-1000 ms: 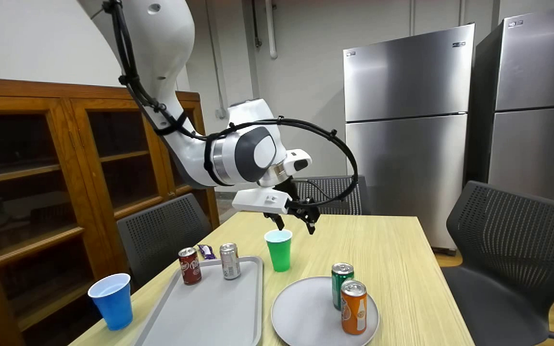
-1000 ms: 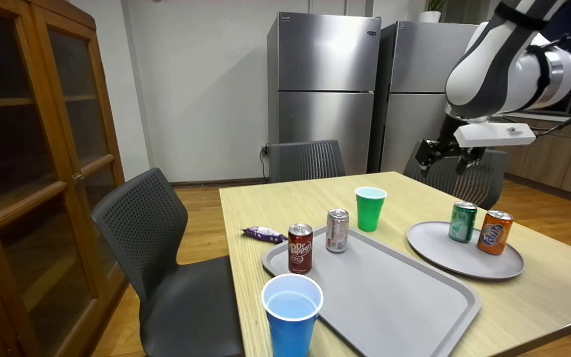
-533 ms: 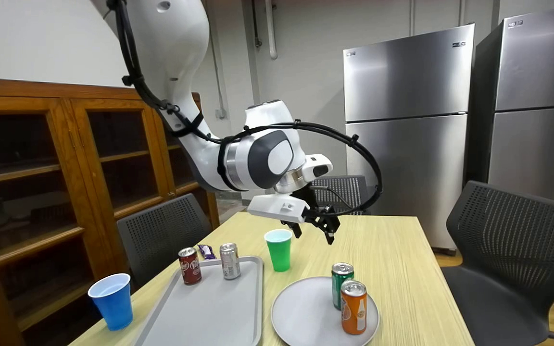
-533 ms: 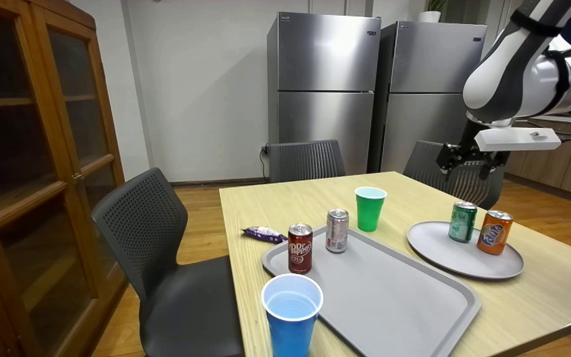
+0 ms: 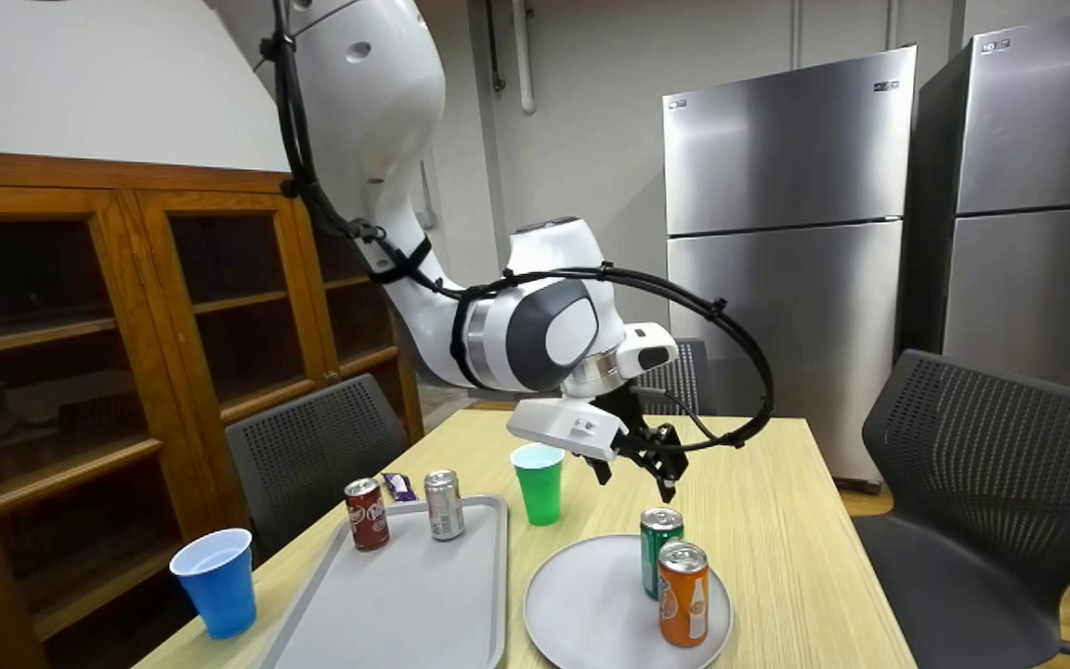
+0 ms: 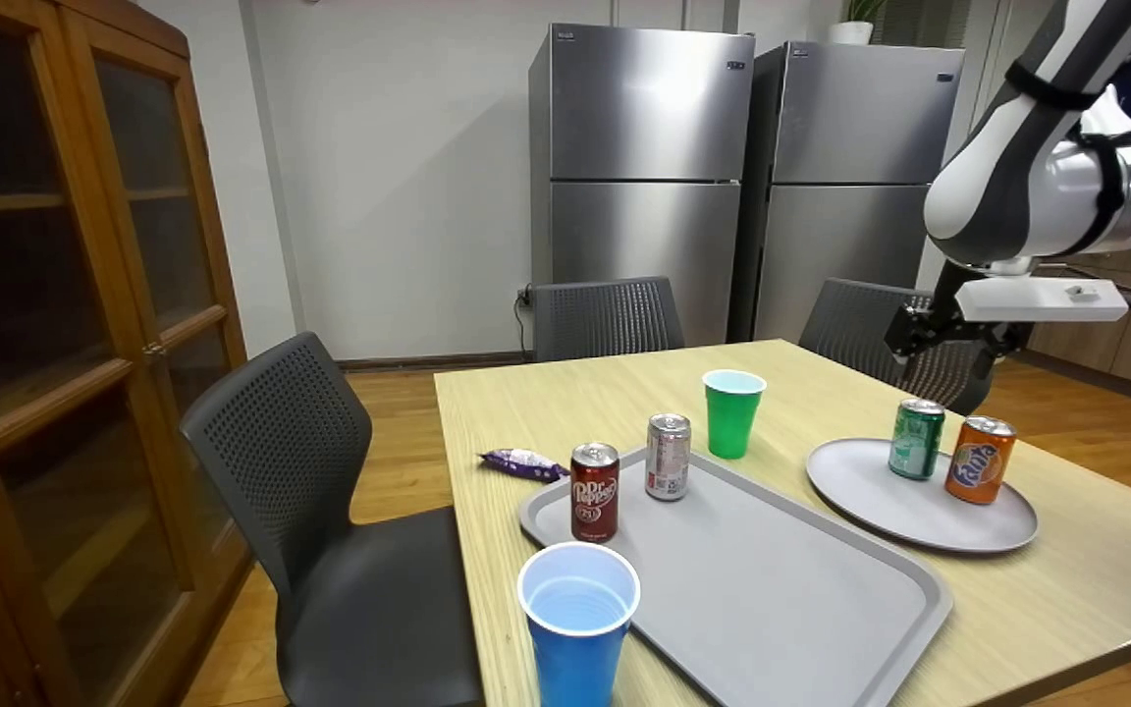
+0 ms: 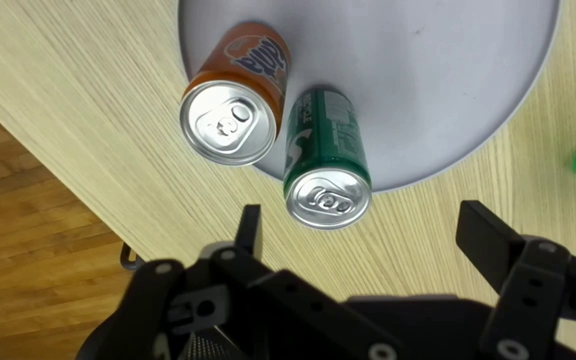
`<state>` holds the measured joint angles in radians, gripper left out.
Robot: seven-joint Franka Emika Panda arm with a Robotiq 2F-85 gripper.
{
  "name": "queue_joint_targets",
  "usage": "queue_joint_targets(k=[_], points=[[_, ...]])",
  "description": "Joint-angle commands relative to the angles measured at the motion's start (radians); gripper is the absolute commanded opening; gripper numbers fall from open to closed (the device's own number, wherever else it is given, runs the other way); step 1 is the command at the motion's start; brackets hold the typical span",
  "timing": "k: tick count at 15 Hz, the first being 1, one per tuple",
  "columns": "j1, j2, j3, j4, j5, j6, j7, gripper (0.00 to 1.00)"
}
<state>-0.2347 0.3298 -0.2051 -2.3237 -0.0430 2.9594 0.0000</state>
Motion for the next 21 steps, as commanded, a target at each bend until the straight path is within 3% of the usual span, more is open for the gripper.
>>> queue_joint_targets(k=[1, 21], points=[[-0.037, 0.058, 0.026, 0.064, 0.045, -0.004, -0.038, 1.00], [-0.081, 0.263, 0.071, 0.246, 0.052, -0.036, -0.042, 1.00]])
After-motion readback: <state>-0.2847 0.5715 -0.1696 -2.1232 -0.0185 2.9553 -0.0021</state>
